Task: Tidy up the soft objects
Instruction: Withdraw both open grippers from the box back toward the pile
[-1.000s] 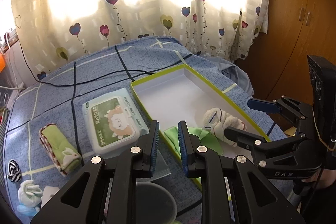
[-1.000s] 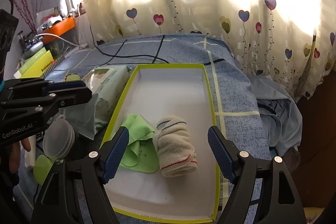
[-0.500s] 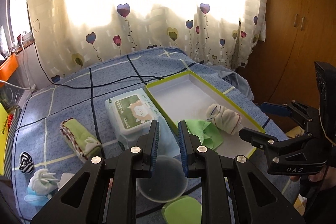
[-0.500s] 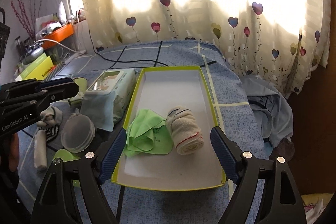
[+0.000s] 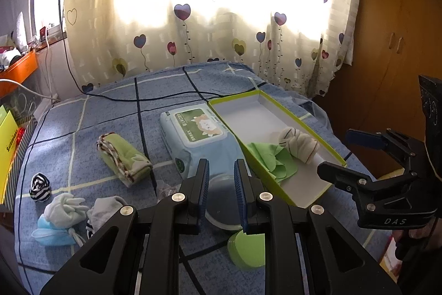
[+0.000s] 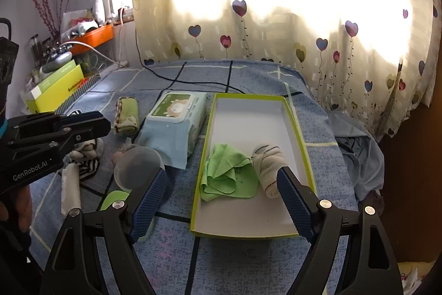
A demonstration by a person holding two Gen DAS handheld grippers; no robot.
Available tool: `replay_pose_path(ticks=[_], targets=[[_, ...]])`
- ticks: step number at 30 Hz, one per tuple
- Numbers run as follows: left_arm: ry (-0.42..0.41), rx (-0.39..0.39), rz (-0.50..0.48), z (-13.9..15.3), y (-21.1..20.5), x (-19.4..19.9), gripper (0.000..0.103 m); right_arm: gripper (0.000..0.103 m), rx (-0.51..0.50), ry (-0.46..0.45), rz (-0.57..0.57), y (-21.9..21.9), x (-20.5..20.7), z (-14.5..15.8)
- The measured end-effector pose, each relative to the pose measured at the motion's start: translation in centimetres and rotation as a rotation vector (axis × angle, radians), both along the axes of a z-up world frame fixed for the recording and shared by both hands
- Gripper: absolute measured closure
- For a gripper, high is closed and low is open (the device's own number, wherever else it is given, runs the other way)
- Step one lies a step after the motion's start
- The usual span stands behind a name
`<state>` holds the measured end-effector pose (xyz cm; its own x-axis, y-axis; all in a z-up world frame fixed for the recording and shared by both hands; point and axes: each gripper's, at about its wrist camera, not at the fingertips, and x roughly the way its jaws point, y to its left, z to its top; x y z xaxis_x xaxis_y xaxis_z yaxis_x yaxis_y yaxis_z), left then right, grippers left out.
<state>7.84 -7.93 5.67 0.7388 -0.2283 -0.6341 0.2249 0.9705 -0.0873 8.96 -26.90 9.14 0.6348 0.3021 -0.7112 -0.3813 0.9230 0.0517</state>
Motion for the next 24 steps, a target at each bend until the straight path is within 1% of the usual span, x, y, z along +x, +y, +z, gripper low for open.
replay_pose_path(ticks=[17,24], targets=[[0.0,0.003,0.103,-0.3,2.1,-2.8,0.084,0.02,0.019,-0.017,0.1,3.0,-1.3,0.6],[-0.012,-0.022,0.12,-0.2,3.5,-3.3,0.084,0.02,0.021,-0.017,0.121,4.0,-1.3,0.6]])
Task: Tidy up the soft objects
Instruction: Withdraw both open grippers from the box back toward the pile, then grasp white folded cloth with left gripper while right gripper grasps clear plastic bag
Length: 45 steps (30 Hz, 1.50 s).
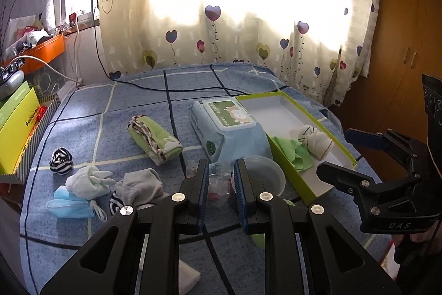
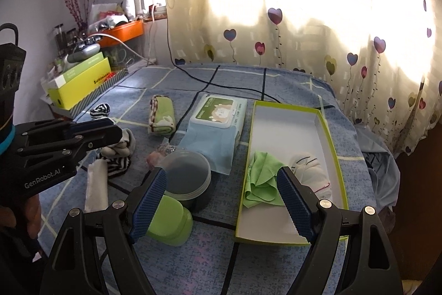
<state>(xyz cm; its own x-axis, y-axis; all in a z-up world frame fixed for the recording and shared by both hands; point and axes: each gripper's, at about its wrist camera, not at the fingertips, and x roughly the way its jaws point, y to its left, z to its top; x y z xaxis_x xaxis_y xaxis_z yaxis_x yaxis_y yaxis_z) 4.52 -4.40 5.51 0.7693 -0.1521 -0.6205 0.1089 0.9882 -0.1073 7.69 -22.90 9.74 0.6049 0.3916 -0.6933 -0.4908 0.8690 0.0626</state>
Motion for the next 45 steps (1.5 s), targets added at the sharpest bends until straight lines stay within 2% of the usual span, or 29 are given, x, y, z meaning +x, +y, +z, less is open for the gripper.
replay_pose_path(ticks=[16,26,35,37,38,39,40,41,45], targets=[[-0.022,-0.051,0.094,-0.6,4.8,-2.1,0.083,0.02,0.039,-0.018,0.15,3.7,-1.6,0.8],[0.028,-0.057,0.179,-2.6,7.9,-2.6,0.083,0.02,0.03,-0.005,0.221,6.0,-1.5,0.3],[0.039,-0.08,0.21,-3.9,9.7,-2.9,0.083,0.02,0.024,0.021,0.265,7.8,-1.0,-0.5],[0.042,-0.083,0.214,-4.2,10.0,-2.9,0.08,0.02,0.021,0.024,0.269,8.0,-0.9,-0.6],[0.046,-0.085,0.217,-4.4,10.2,-2.9,0.072,0.02,0.019,0.026,0.27,8.1,-0.9,-0.7],[0.05,-0.092,0.217,-4.6,10.3,-3.0,0.057,0.02,0.019,0.027,0.271,8.2,-0.8,-0.7],[0.053,-0.1,0.215,-4.8,10.5,-3.0,0.051,0.02,0.018,0.028,0.272,8.2,-0.8,-0.7],[0.058,-0.109,0.213,-5.1,10.5,-3.1,0.047,0.02,0.017,0.029,0.273,8.3,-0.8,-0.8],[0.089,-0.119,0.214,-6.1,10.2,-3.3,0.047,0.02,0.015,0.034,0.273,8.4,-0.8,-0.9]])
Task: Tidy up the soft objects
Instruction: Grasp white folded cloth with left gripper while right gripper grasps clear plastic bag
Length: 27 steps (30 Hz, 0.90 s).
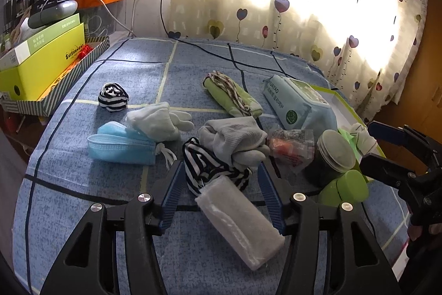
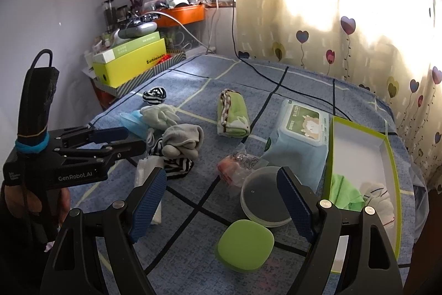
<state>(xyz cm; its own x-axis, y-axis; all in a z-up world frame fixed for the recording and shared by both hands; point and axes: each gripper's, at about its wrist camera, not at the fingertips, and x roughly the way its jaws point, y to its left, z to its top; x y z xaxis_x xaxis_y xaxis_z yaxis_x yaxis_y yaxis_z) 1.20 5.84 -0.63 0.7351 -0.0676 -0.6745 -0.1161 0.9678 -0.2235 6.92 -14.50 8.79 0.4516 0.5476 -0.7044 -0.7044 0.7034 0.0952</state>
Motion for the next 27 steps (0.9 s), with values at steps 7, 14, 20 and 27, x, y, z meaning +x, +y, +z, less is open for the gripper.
replay_pose_path(ticks=[7,14,20,27], targets=[[0.082,-0.024,0.016,-2.4,-0.7,-0.1,0.047,0.02,-0.001,0.001,0.003,0.0,-0.2,-0.1],[0.15,-0.049,0.016,-4.1,-2.0,0.1,0.047,0.02,0.001,0.004,0.013,-0.1,-0.3,-0.1],[0.185,-0.045,0.007,-5.1,-3.3,0.3,0.047,0.02,-0.004,0.002,0.02,0.2,0.0,-0.3],[0.157,-0.084,-0.009,-5.0,-3.1,-0.2,0.078,0.02,-0.035,-0.004,0.042,0.9,1.0,-0.8]])
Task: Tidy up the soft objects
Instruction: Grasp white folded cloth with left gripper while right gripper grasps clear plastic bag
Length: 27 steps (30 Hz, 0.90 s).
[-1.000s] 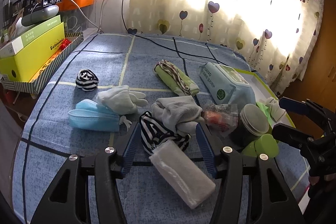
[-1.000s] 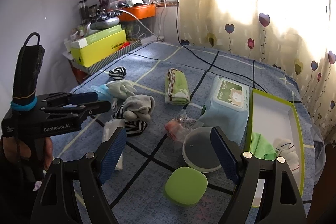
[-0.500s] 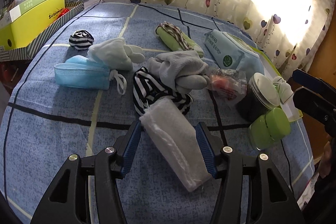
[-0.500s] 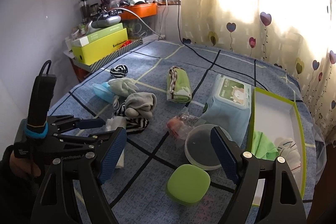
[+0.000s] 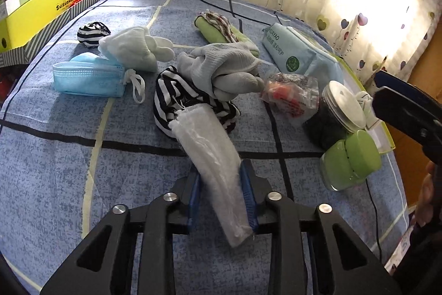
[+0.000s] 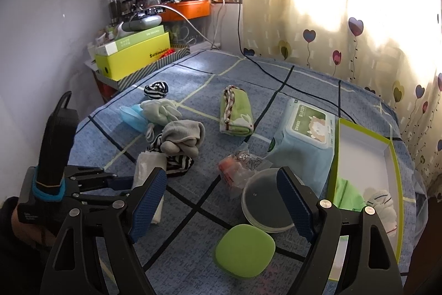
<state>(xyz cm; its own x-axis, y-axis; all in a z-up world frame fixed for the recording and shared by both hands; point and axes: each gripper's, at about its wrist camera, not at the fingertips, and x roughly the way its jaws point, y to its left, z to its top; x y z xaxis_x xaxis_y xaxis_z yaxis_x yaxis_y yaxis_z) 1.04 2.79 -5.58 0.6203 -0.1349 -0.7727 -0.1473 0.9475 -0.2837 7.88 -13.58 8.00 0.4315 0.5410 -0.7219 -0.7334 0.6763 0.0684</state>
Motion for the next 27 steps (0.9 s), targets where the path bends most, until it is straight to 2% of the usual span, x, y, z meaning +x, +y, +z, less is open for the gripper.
replay_pose_path(ticks=[7,12,22,24,27], targets=[[-0.064,0.0,0.026,1.4,1.4,-0.9,0.081,0.021,-0.094,0.006,0.065,2.0,1.7,-1.3],[-0.109,-0.006,0.061,2.5,3.1,-1.2,0.081,0.023,-0.222,0.003,0.154,4.6,2.8,-2.8],[-0.139,-0.037,0.077,2.9,4.6,-1.1,0.081,0.033,-0.502,0.012,0.309,8.8,5.2,-6.4],[-0.142,-0.045,0.077,2.8,4.8,-1.1,0.081,0.036,-0.543,0.018,0.328,9.3,5.5,-7.0],[-0.149,-0.054,0.075,2.9,5.0,-1.0,0.081,0.053,-0.607,0.026,0.363,10.0,5.8,-7.9]])
